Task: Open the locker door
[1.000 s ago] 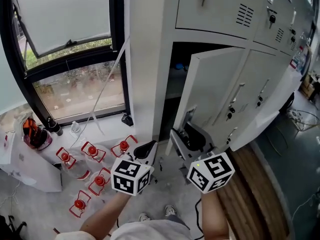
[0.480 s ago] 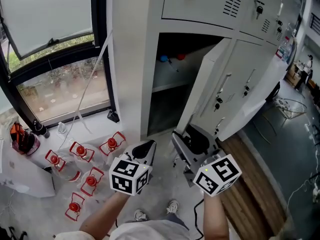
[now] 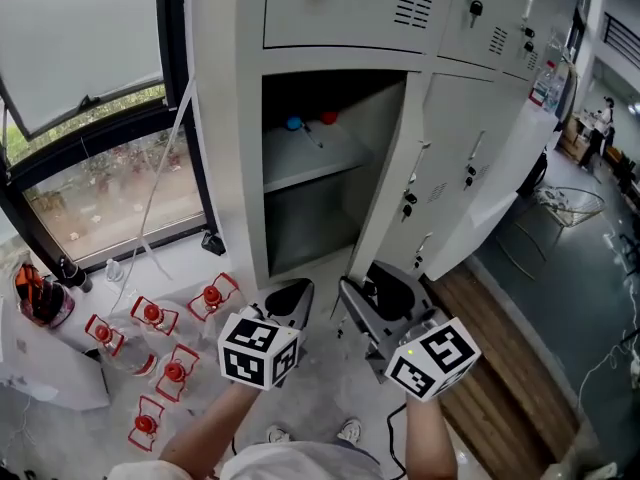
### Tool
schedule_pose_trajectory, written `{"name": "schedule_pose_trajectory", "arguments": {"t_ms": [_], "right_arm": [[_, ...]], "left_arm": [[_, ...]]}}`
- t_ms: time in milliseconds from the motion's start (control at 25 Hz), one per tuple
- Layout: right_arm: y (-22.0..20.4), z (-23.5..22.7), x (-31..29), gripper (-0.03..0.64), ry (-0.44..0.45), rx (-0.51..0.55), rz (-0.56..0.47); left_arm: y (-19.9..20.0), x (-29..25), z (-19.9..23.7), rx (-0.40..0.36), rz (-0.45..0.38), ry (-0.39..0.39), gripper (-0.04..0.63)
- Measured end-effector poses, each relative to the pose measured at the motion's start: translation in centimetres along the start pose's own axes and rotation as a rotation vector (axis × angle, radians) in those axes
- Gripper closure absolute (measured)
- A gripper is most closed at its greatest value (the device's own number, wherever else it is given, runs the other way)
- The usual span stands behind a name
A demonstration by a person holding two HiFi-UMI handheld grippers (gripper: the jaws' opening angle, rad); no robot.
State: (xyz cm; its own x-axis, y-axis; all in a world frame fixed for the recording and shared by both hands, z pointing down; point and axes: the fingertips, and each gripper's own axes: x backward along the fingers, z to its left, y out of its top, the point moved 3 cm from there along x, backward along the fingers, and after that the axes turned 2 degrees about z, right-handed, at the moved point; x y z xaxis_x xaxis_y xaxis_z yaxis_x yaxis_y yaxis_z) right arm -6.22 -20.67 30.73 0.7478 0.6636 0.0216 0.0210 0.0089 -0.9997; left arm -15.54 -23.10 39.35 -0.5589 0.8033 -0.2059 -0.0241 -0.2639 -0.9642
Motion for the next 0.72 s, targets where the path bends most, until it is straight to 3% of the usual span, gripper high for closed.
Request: {"name": "schedule_pose_trajectory", "arguments": {"t_ms": [720], "right_arm": [[0.1, -4.9, 6.1, 0.474, 0.030, -0.079, -0.062]], "left_arm": [[0.6, -4.9, -5.4, -0.026, 0.016, -0.048, 0.589]]}}
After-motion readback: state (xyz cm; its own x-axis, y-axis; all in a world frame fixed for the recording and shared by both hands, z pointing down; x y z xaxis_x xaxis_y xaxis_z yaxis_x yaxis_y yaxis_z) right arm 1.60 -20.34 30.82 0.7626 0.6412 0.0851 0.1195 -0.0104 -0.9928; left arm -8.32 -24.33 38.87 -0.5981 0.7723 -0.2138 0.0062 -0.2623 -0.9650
